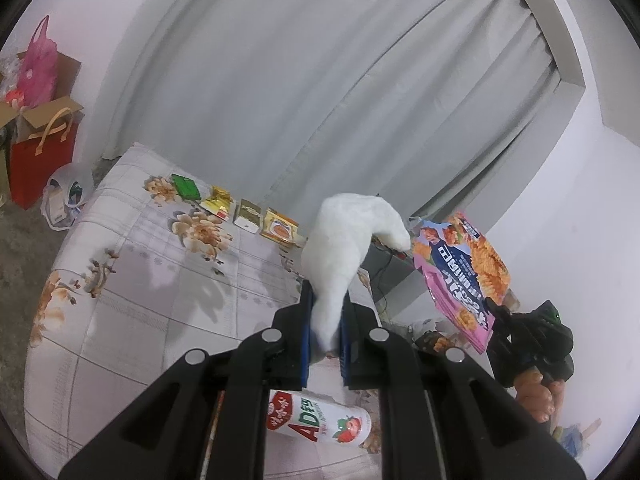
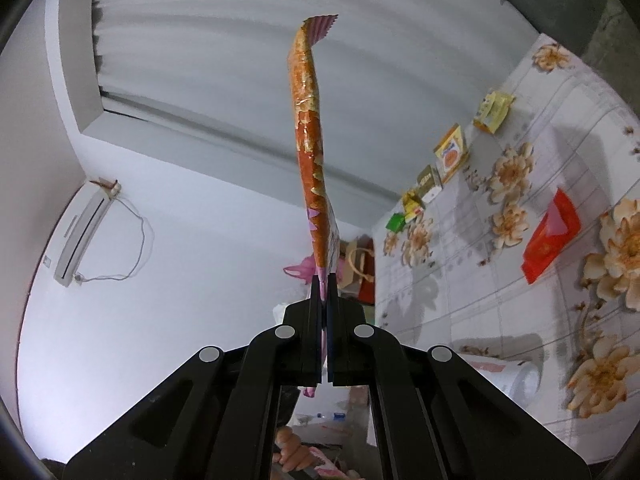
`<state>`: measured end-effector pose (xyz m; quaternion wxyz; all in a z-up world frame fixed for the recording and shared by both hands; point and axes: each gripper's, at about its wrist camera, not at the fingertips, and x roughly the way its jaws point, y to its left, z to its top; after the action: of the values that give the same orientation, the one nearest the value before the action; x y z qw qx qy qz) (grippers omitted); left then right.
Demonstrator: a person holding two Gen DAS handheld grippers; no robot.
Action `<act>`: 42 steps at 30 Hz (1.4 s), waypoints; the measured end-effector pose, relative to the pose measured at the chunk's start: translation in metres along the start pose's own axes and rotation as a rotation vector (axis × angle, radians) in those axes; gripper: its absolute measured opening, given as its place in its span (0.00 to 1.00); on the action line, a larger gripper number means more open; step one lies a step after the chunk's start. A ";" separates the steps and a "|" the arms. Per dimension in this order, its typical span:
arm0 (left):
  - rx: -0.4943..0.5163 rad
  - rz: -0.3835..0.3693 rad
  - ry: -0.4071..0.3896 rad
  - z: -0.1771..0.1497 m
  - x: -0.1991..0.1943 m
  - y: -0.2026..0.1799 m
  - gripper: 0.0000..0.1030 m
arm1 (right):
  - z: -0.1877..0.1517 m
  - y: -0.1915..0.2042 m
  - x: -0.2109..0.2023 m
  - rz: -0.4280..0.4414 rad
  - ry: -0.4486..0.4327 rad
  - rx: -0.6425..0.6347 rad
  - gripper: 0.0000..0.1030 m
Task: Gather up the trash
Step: 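Carry the white glove and orange snack bag to the wastebasket and release with both tools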
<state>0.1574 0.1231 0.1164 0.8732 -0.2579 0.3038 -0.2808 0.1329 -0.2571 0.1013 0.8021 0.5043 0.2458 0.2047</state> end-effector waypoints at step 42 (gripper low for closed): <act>0.355 -0.381 0.641 -0.187 0.237 -0.239 0.10 | -0.077 -0.259 -0.365 -0.478 -0.688 0.589 0.01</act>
<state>0.1074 -0.2527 0.0457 0.6977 -0.0546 0.4540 -0.5515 -0.1822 -0.5187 -0.0945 0.6847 0.6769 0.1232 -0.2404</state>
